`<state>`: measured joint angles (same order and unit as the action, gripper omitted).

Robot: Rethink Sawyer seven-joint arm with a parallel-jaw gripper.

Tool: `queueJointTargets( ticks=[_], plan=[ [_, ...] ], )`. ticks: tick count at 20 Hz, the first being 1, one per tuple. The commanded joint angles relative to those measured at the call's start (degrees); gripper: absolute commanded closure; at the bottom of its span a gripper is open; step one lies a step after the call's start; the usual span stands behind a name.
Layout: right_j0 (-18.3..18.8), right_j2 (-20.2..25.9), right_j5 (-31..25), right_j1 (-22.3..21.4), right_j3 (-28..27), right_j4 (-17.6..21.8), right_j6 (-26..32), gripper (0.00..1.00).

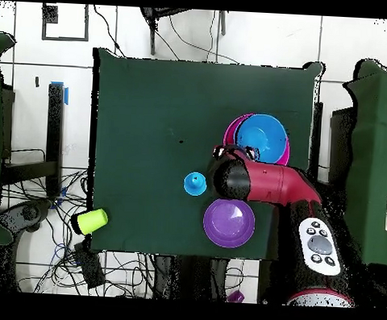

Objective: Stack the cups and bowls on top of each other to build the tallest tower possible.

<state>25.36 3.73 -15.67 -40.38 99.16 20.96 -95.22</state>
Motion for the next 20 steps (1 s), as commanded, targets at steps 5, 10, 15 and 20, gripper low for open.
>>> queueJointTargets(
  ticks=[5,10,15,20],
  plan=[
    [-1.83,2.41,-6.71,5.29,9.79,-0.82,-5.70,1.00],
    [-1.78,2.50,-6.94,5.26,9.95,-1.07,-5.64,1.00],
    [-2.09,2.06,-6.39,5.04,10.72,-1.35,-6.45,1.00],
    [-1.87,2.06,-5.81,4.96,11.49,-1.86,-6.94,1.00]
  ],
)
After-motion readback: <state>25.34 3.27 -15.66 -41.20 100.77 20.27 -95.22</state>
